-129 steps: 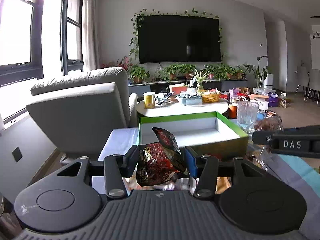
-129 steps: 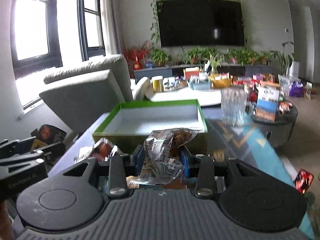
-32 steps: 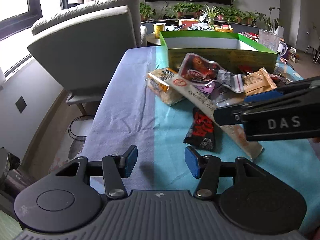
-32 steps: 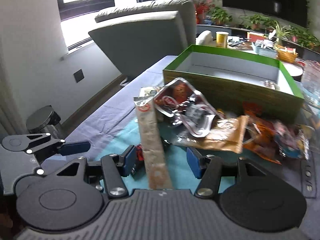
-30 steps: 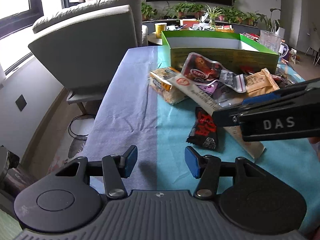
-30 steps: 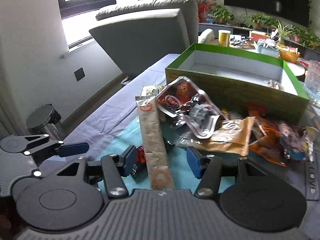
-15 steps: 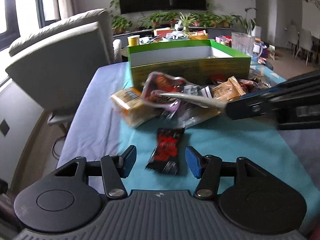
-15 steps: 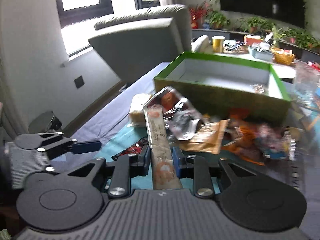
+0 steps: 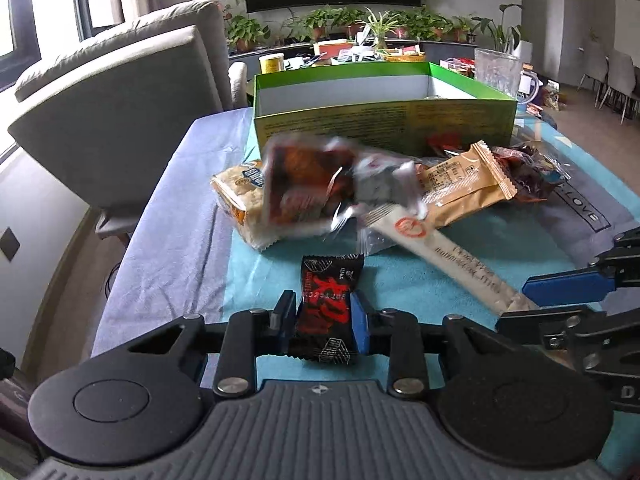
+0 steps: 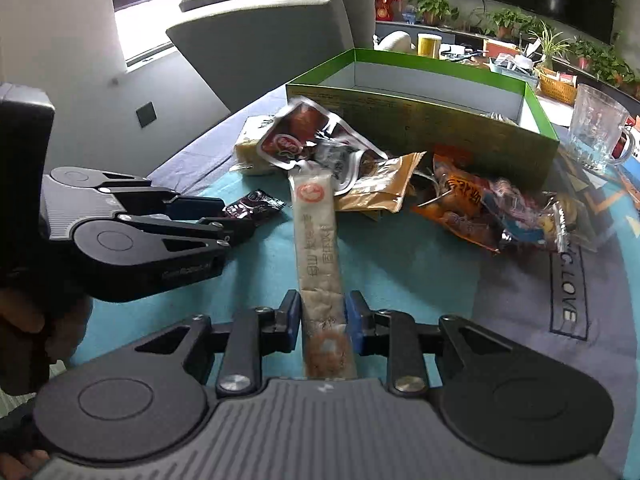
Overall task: Organize snacks
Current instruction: 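Lift both held packets and carry them over the green box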
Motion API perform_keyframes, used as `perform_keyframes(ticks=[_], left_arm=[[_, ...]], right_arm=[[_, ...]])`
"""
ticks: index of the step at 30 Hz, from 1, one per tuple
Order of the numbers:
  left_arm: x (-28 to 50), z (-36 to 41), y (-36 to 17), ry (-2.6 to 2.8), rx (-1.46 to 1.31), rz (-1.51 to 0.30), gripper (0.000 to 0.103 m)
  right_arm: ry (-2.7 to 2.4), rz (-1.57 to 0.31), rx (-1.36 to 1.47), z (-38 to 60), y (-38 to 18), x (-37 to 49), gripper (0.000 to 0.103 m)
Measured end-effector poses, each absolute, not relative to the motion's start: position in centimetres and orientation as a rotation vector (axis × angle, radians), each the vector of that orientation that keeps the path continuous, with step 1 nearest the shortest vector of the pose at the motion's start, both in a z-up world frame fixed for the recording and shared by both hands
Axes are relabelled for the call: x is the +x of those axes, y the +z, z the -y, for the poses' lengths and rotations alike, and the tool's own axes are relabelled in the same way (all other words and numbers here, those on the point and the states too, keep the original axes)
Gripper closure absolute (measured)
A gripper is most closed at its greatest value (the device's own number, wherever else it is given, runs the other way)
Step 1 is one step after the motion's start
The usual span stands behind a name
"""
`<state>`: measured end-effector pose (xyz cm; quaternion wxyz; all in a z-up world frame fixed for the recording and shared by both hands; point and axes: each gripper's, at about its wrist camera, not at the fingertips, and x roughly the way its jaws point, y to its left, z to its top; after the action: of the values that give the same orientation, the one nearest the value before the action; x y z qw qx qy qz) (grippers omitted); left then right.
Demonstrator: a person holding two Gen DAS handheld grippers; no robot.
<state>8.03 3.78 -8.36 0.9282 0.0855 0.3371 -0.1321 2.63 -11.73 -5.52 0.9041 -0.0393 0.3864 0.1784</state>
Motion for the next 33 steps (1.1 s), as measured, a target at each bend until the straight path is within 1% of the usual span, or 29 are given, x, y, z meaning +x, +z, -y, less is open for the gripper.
perform_keyframes(ticks=[1, 4, 5, 11, 12, 13, 18, 27, 29, 33], left_arm=[[8.0, -3.9, -8.4, -0.271, 0.168, -0.693, 0.076], [8.0, -3.9, -8.4, -0.274, 0.168, -0.692, 0.075], [8.1, -3.9, -8.4, -0.274, 0.171, -0.691, 0.075], [8.6, -4.4, -8.4, -0.262, 0.143, -0.701, 0.075], [8.6, -4.5, -8.4, -0.264, 0.142, -0.700, 0.075], [8.5, -4.5, -8.5, -0.266, 0.144, -0.696, 0.075], [8.0, -4.7, -8.2, -0.285, 0.133, -0.684, 0.077], [5.8, -5.1, -4.3, -0.293, 0.111, -0.573, 0.077], [5.6, -4.9, -3.5, -0.292, 0.117, -0.544, 0.077], [5.5, -4.1, -2.6, -0.309, 0.132, -0.505, 0.077]], right_arm=[[0.374, -0.799, -0.084, 11.6, -5.6, 2.8, 0.073], [0.377, -0.796, -0.082, 11.4, -5.6, 3.4, 0.061], [0.378, -0.792, -0.083, 11.2, -5.6, 3.7, 0.060], [0.390, -0.816, -0.131, 9.9, -6.2, 5.5, 0.060], [0.391, -0.812, -0.147, 9.8, -6.2, 5.3, 0.061], [0.399, -0.814, -0.151, 9.9, -6.1, 5.2, 0.073], [0.394, -0.799, -0.083, 11.1, -4.5, 4.1, 0.076], [0.367, -0.645, -0.019, 12.5, -0.3, 1.9, 0.081], [0.351, -0.618, -0.008, 12.9, 0.2, 1.9, 0.092], [0.329, -0.588, 0.004, 13.5, 0.7, 2.1, 0.092]])
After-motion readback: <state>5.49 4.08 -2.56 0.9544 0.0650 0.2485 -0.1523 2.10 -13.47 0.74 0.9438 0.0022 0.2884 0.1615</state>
